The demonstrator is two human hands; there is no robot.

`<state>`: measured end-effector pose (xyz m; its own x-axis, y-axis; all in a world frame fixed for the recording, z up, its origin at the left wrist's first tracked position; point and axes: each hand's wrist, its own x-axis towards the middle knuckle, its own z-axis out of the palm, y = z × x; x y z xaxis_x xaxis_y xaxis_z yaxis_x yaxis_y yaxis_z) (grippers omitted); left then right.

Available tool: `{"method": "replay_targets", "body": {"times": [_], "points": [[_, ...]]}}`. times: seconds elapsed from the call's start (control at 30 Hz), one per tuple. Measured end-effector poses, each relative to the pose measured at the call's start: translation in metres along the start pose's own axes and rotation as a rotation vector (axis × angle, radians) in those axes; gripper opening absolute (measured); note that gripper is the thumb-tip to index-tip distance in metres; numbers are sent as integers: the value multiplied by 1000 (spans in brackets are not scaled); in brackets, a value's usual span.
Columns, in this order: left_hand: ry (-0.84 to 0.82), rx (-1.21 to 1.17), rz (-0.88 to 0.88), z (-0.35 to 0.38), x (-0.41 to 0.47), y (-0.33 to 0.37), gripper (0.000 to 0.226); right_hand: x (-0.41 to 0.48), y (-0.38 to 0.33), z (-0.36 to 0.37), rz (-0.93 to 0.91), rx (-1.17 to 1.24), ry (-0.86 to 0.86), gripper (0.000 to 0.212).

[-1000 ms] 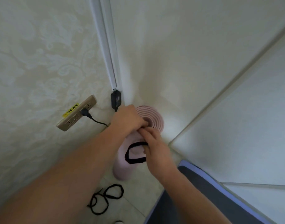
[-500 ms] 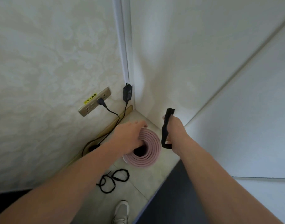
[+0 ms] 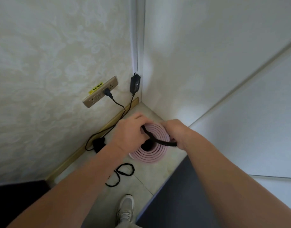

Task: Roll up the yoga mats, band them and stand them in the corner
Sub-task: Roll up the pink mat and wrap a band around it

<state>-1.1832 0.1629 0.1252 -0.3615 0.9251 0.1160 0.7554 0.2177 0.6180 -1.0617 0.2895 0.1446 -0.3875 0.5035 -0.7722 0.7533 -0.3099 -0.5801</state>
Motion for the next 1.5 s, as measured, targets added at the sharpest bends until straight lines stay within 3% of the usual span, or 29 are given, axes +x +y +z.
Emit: {"method": "replay_targets", "body": {"times": [0.13,0.2,0.27,0.3,0.4,0.53,0.63,0.7,0.77,0.9,1.03,1.2,1.27,1.37,1.5], "points": [[75,-76,-239,-8,10,-8,34,-15,35,0,152,620,-68,20],[117,-53,-317,-8,17,-7,32,-23,48,11,165,869,-106,6],[158,-22,-391,-5,23,-4,28,-36,54,32,221,1123,-92,23],[178,-13,-423,-3,26,-2,27,-43,54,44,247,1248,-76,20],[239,-9,-511,4,30,1,27,-58,47,82,281,1427,-42,8],[358,-52,-581,8,28,4,27,-43,39,114,271,1359,63,18],[302,-58,-519,9,22,0,28,-25,43,120,250,1078,271,12],[261,-229,-481,5,19,-10,29,-14,51,115,163,768,430,35],[221,-421,-476,2,15,-21,27,-11,55,107,40,624,501,52],[163,-715,-462,7,-4,-42,24,-4,63,94,-123,450,436,67],[120,-757,-437,13,-37,-65,27,2,81,73,-218,289,257,64],[39,-602,-411,14,-54,-86,25,13,96,54,-302,385,16,51],[-90,-424,-362,11,-52,-102,17,19,100,51,-291,456,9,41],[-311,-186,-354,10,-54,-120,29,28,103,52,-167,697,-21,35],[-286,-29,-402,15,-46,-117,23,47,89,63,-3,776,126,32]]}}
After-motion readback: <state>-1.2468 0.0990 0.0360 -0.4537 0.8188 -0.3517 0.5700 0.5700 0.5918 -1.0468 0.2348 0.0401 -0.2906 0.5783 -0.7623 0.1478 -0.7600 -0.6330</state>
